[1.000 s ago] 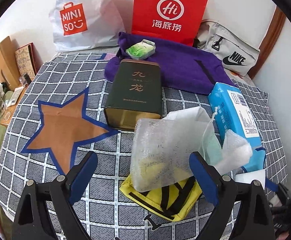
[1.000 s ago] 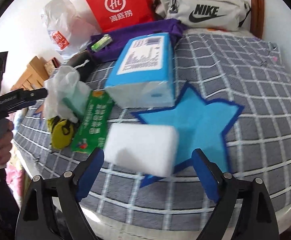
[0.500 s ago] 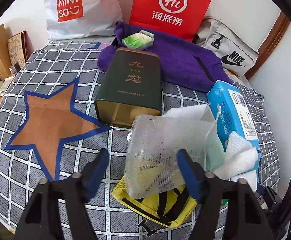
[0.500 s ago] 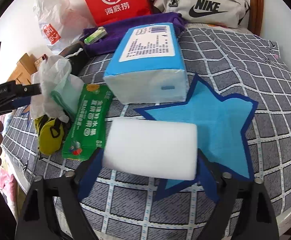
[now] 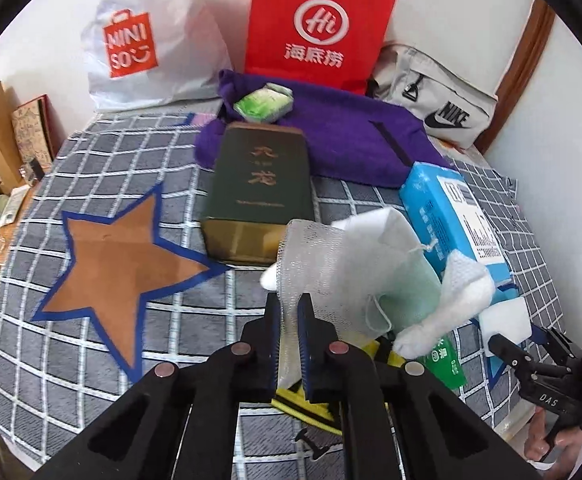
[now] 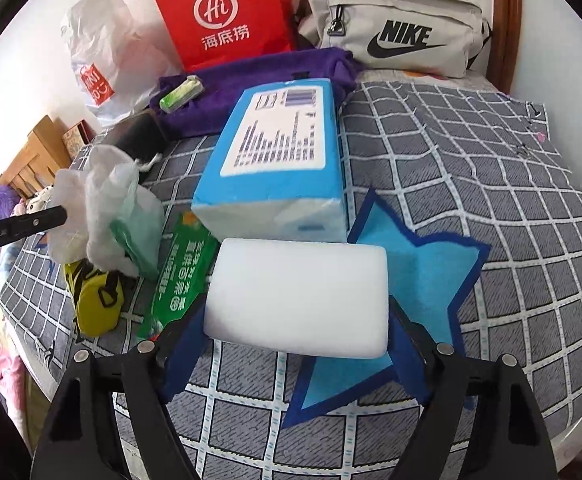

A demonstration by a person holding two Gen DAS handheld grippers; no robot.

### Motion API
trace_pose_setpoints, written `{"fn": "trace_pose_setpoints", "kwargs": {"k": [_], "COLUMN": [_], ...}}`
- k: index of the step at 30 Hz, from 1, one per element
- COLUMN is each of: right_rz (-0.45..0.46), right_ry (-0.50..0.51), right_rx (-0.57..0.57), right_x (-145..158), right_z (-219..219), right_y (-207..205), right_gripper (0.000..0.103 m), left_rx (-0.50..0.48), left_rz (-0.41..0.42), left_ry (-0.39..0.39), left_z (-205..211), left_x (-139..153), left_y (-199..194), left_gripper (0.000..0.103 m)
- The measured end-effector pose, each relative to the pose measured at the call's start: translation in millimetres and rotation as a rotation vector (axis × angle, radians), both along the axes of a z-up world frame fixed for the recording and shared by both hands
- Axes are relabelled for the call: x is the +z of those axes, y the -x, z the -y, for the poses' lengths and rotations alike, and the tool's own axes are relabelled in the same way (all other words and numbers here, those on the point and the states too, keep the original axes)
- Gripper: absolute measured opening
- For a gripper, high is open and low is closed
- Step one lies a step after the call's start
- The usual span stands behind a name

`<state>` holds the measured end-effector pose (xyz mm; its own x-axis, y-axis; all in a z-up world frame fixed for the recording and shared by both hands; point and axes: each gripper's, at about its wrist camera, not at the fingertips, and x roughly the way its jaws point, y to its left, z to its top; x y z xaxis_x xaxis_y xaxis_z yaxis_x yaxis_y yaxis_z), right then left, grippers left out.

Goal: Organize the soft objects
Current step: 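Lift the white mesh bag with left tool while right tool holds the foam block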

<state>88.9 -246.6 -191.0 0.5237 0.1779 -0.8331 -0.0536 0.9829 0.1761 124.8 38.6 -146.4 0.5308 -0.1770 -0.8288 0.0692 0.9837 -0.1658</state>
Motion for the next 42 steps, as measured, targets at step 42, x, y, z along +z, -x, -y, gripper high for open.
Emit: {"fn": "trace_pose_setpoints", "kwargs": {"k": [42], "right_rz": [0.215], "right_ry": [-0.005], "right_rx": [0.029], "right_x": [133.7], "right_z": [-13.0], "right_y": [-26.8], "right_gripper": [0.081], "left_rx": [0.029], "left_rz": [0.181], "left_ry": [0.037], "left_z": [-26.4], "left_x": [107.3], "left_y": [-0.4], "left_gripper": [0.006]}}
